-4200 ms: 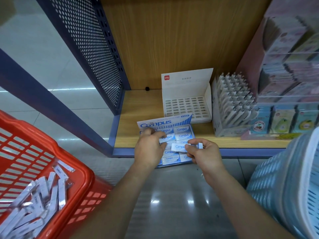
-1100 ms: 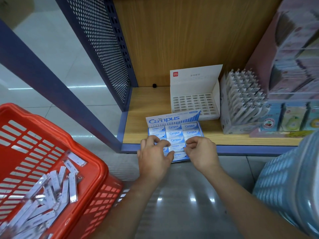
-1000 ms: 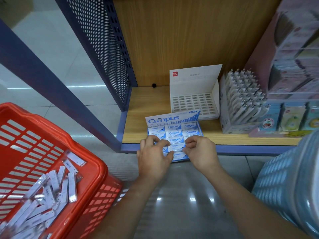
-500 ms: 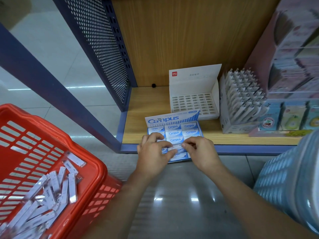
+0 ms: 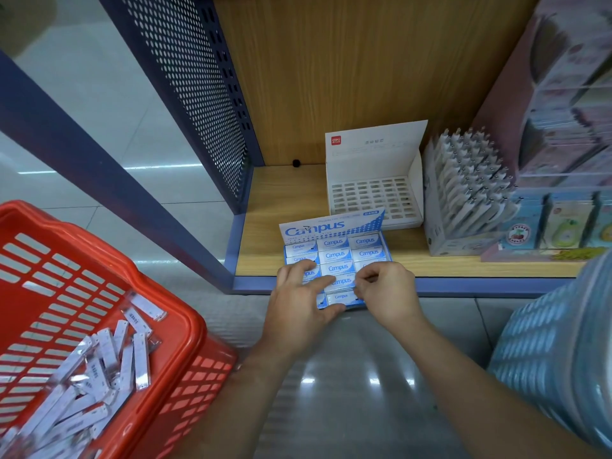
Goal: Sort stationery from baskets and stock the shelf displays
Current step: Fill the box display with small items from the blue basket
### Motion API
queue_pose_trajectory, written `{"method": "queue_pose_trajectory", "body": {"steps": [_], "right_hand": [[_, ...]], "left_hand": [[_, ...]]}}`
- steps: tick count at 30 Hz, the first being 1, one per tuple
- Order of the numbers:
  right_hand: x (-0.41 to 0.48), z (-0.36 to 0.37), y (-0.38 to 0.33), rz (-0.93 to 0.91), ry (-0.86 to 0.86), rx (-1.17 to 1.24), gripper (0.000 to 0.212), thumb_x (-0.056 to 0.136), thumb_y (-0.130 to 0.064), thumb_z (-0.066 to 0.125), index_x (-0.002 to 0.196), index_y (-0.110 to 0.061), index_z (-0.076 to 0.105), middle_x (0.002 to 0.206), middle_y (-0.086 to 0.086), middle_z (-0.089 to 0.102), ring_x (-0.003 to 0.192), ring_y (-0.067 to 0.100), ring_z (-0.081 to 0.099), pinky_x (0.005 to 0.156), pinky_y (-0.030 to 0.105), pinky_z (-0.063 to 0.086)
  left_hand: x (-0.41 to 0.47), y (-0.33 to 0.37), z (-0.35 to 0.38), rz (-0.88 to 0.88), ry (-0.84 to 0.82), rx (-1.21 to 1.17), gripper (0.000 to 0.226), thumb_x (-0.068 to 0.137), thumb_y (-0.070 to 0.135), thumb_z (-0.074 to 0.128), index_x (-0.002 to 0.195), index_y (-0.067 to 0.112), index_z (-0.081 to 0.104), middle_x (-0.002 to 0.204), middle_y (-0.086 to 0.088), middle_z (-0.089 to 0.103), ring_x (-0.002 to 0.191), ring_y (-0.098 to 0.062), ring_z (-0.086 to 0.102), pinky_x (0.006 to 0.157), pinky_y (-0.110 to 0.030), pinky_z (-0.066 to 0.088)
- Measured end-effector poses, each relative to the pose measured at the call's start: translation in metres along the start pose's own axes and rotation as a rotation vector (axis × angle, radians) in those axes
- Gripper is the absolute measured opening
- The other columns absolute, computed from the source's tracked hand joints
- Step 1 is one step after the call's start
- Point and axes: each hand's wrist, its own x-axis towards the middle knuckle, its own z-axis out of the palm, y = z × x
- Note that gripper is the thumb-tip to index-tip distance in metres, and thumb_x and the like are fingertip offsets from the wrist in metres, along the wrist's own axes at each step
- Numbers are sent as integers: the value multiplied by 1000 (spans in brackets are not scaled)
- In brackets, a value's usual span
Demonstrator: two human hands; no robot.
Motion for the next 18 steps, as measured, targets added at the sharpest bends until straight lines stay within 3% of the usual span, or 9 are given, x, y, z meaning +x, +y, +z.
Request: {"method": "queue_pose_trajectory", "body": {"steps": [3, 8, 12, 14, 18], "right_hand": [[-2, -4, 1, -27, -7, -16, 16, 86, -2, 62, 90, -10, 76, 92, 3, 73, 89, 18, 68, 86, 28, 52], [-5, -17, 11, 22, 266, -136, 32, 86, -10, 60, 118, -13, 61, 118, 12, 59, 112, 32, 51, 92, 35, 41], [-3, -19, 15, 81, 168, -47, 29, 89, -5, 55, 114, -14, 65, 108, 7, 70, 97, 28, 62, 71, 27, 40], [-5, -21, 12, 70, 173, -8, 28, 88, -2, 54, 108, -13, 69, 102, 4, 72, 90, 27, 63, 71, 27, 44], [-10, -13, 8, 34, 108, 45, 27, 89, -2, 54, 107, -15, 70, 99, 1, 73, 86, 20, 64, 72, 25, 46]], "left_hand": [[-1, -1, 0, 24, -5, 35, 51, 73, 49, 78, 119, 28, 69, 133, 0, 50, 124, -14, 32, 101, -34, 44], [-4, -1, 1, 87, 17, 137, 49, 59, 45, 80, 105, 31, 71, 118, -5, 60, 112, -22, 45, 85, -46, 51], [-7, 0, 1, 87, -46, 105, 41, 62, 27, 87, 101, 32, 74, 120, -4, 59, 113, -25, 52, 91, -43, 49], [-12, -2, -2, 37, -54, 38, 28, 71, 21, 83, 98, 28, 76, 126, -4, 57, 119, -24, 49, 97, -36, 46], [-19, -13, -8, -29, 14, 10, 20, 66, 9, 84, 79, 22, 77, 122, -8, 61, 113, -30, 54, 97, -28, 38]]}}
